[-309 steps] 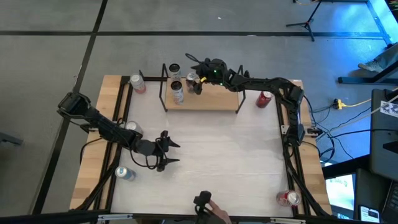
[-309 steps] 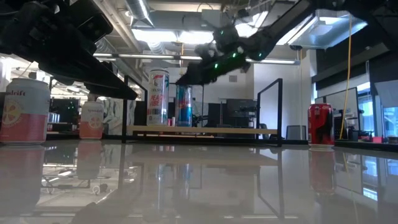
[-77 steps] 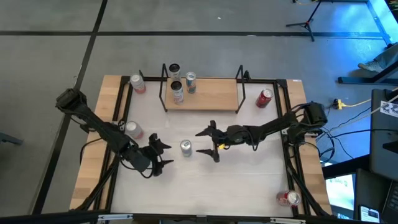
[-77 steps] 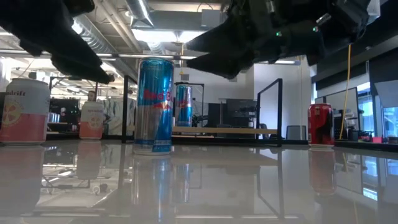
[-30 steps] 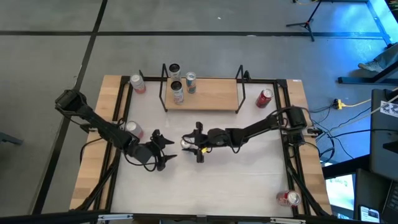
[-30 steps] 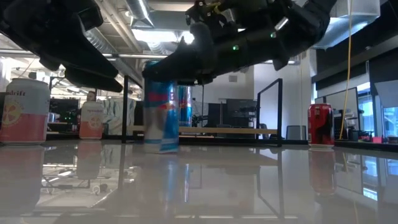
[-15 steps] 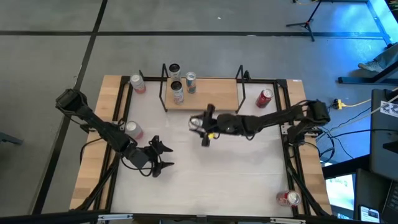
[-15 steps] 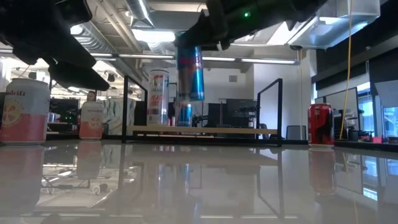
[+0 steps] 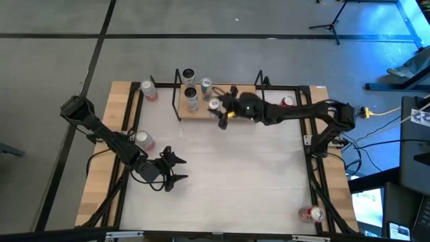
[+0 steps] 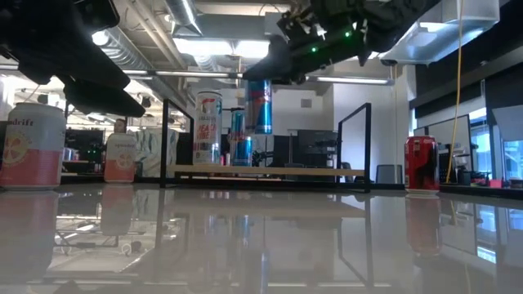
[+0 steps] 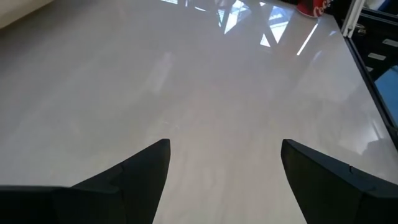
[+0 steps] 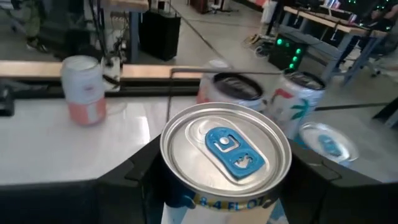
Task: Place canned beverage on shelf
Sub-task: Put the blue soda can on the shelf aligned with the other blue soda can
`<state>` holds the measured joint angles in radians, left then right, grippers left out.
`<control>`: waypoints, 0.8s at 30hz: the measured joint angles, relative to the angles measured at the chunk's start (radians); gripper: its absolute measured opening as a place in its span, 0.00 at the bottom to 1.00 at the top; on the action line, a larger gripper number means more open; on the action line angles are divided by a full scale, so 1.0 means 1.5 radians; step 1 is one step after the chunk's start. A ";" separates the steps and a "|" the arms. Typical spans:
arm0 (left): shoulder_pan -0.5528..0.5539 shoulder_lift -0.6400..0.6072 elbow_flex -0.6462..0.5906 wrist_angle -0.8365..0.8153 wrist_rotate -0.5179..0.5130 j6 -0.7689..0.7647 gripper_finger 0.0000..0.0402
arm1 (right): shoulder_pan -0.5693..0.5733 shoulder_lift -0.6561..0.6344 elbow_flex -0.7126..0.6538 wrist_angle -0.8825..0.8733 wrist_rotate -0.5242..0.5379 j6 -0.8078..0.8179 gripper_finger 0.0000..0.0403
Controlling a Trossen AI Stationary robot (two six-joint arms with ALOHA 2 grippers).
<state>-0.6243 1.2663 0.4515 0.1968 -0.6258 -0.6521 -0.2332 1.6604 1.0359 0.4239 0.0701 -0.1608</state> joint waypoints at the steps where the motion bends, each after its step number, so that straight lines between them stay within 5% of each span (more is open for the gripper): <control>1: 0.000 0.000 0.000 0.000 -0.002 0.000 0.74 | -0.008 0.004 0.000 0.008 -0.008 0.001 0.56; 13: 0.001 0.000 0.000 -0.003 -0.031 0.005 0.74 | -0.056 0.073 0.002 0.110 -0.037 0.069 0.56; 24: 0.002 0.000 0.000 -0.002 -0.031 0.006 0.74 | -0.077 0.148 0.072 0.077 -0.034 0.099 0.56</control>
<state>-0.6216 1.2663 0.4519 0.1940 -0.6720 -0.6437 -0.3484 1.8823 1.1446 0.5396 0.0195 -0.0115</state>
